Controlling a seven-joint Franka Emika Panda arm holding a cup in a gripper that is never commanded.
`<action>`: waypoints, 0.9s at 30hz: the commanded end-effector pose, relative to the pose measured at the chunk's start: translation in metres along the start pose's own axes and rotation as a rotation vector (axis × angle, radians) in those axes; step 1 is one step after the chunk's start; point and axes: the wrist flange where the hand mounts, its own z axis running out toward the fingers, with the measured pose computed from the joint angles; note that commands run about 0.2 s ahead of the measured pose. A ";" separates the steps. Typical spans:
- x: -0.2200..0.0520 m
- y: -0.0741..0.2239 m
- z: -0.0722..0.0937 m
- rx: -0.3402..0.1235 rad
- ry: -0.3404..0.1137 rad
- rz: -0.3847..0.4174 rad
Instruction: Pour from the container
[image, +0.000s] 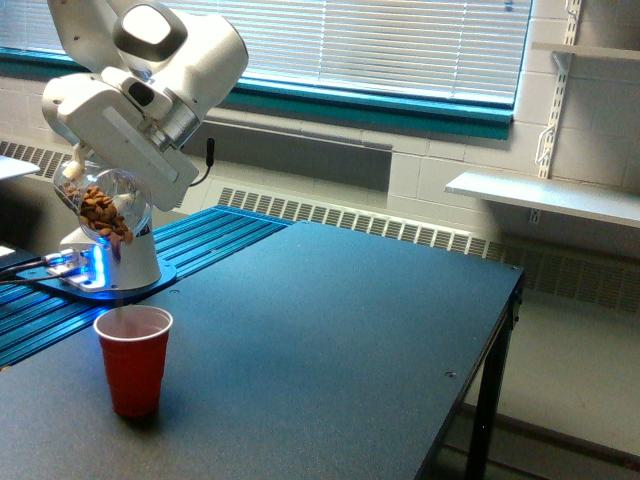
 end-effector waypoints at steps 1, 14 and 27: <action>0.003 -0.002 -0.003 -0.021 0.017 -0.001; 0.005 -0.004 -0.003 -0.046 0.020 -0.014; 0.002 -0.008 0.000 -0.063 0.020 -0.028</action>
